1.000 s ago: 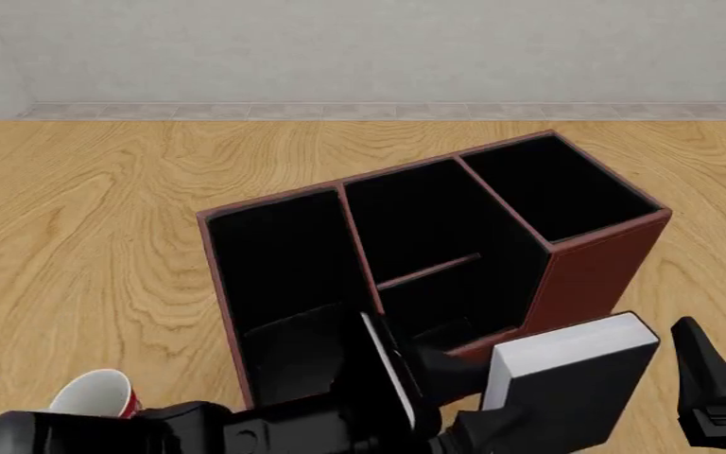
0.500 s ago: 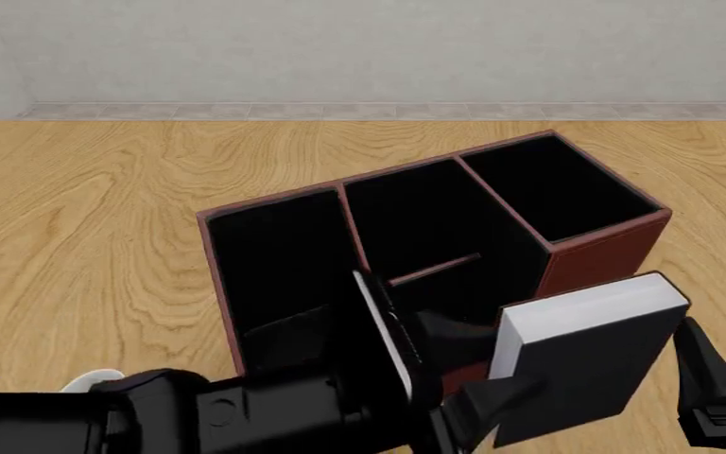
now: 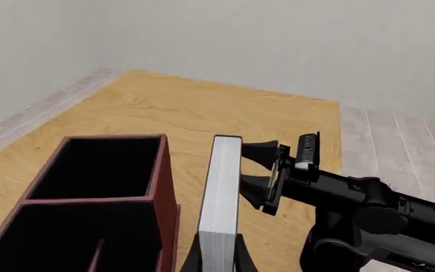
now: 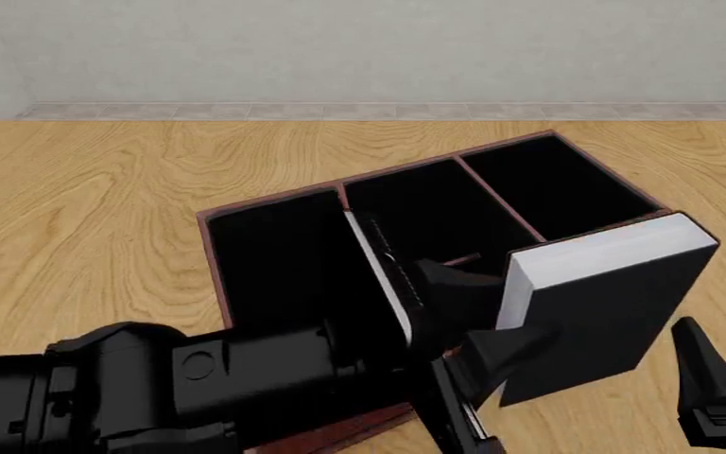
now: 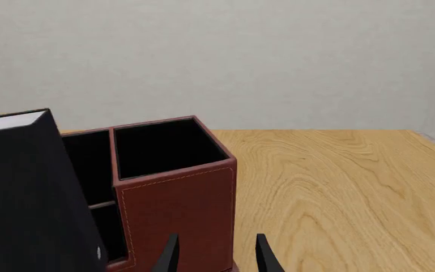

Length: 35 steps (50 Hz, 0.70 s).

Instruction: Pick up the book and place it in the right compartment of the caddy.

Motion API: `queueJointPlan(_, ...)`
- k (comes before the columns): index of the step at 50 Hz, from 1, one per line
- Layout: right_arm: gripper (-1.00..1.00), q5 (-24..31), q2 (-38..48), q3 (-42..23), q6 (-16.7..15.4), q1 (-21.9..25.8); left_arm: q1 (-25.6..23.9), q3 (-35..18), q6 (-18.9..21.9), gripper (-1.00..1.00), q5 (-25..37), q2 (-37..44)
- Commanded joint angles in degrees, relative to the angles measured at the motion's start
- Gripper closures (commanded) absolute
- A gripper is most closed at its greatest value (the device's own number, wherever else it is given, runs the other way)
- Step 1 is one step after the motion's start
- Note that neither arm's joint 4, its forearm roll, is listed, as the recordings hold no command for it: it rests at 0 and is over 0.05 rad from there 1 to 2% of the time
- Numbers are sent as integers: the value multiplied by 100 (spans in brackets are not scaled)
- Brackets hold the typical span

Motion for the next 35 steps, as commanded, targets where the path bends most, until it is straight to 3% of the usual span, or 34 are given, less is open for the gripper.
queueJointPlan(1,-100,0,1,0,-1,0,11,-294,242,100,248,-185)
queueJointPlan(22,-100,0,-1,0,-1,0,30,-921,465,100,782,-249)
queueJointPlan(35,-100,0,0,0,0,0,291,-1497,556,100,1015,-45)
